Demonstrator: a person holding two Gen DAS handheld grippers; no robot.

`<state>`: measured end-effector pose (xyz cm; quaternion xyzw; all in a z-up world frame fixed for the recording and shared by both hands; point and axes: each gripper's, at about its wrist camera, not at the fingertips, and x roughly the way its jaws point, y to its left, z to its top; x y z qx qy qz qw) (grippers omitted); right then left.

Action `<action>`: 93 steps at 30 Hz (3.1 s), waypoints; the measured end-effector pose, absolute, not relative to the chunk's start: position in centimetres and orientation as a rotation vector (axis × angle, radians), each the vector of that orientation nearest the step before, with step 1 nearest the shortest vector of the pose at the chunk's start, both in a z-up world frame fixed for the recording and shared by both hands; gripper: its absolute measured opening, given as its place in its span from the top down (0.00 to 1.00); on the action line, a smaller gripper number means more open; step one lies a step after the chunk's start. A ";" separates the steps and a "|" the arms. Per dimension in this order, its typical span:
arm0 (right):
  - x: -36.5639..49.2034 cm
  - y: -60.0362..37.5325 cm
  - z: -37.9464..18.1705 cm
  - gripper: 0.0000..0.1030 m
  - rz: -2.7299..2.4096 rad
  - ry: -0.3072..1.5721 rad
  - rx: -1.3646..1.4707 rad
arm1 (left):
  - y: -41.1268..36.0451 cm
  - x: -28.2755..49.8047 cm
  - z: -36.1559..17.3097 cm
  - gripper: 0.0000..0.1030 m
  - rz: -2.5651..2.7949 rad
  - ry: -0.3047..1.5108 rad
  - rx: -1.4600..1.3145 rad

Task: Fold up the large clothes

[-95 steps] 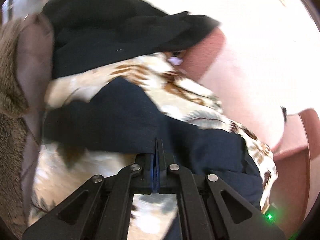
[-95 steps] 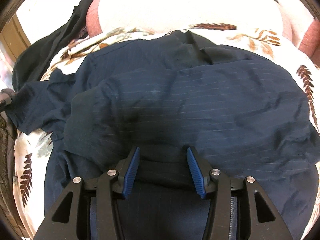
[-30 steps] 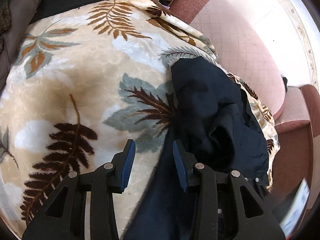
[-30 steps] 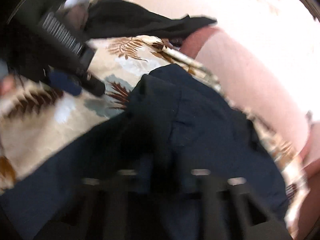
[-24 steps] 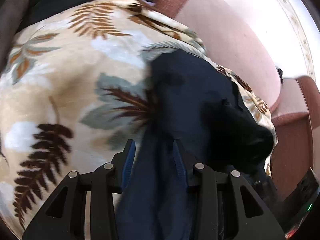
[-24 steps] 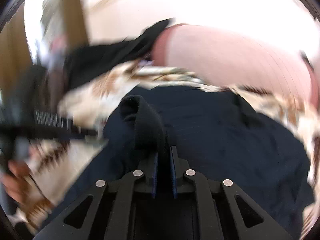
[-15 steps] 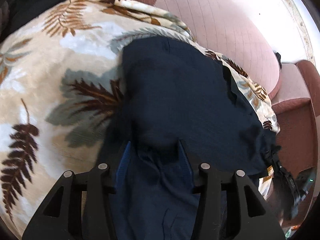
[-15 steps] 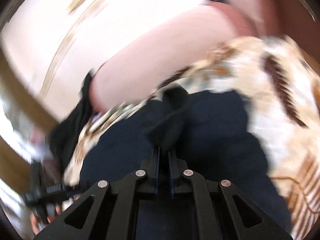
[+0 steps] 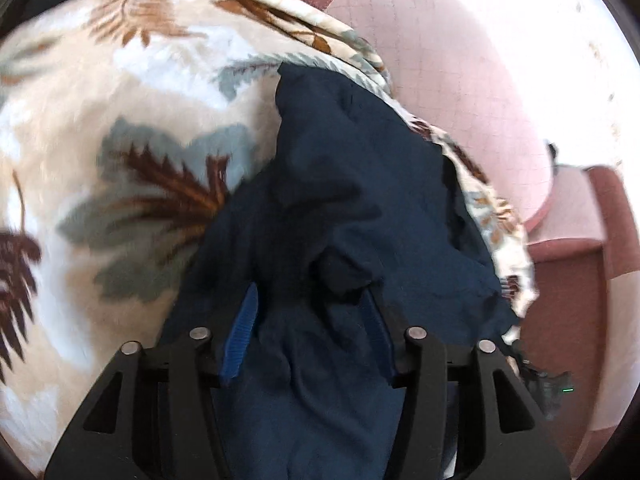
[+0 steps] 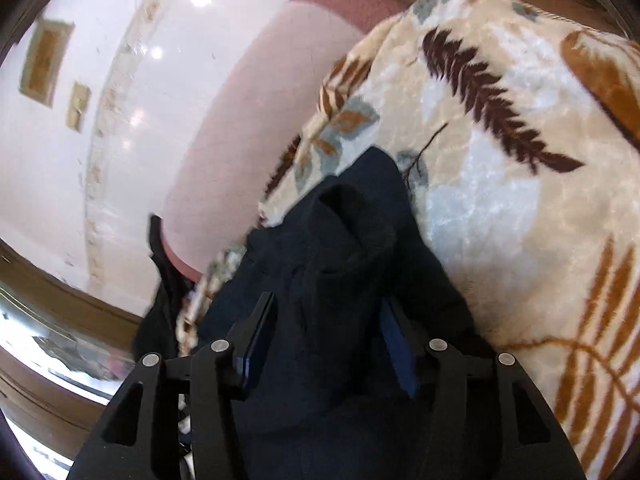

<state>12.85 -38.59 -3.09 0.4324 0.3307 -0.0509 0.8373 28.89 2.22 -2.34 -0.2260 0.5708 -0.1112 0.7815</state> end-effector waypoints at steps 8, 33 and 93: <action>12.1 -37.8 -0.2 0.93 0.000 0.627 0.832 | 5.2 28.4 -3.1 0.94 -0.015 1.231 -0.308; 14.0 -35.2 -3.3 0.79 -0.223 0.874 0.568 | -1.5 29.3 -4.7 0.47 -0.153 1.233 -0.039; -12.9 -30.3 -2.3 0.93 0.214 1.058 0.630 | 11.0 2.0 -3.1 0.89 -0.542 1.458 -0.152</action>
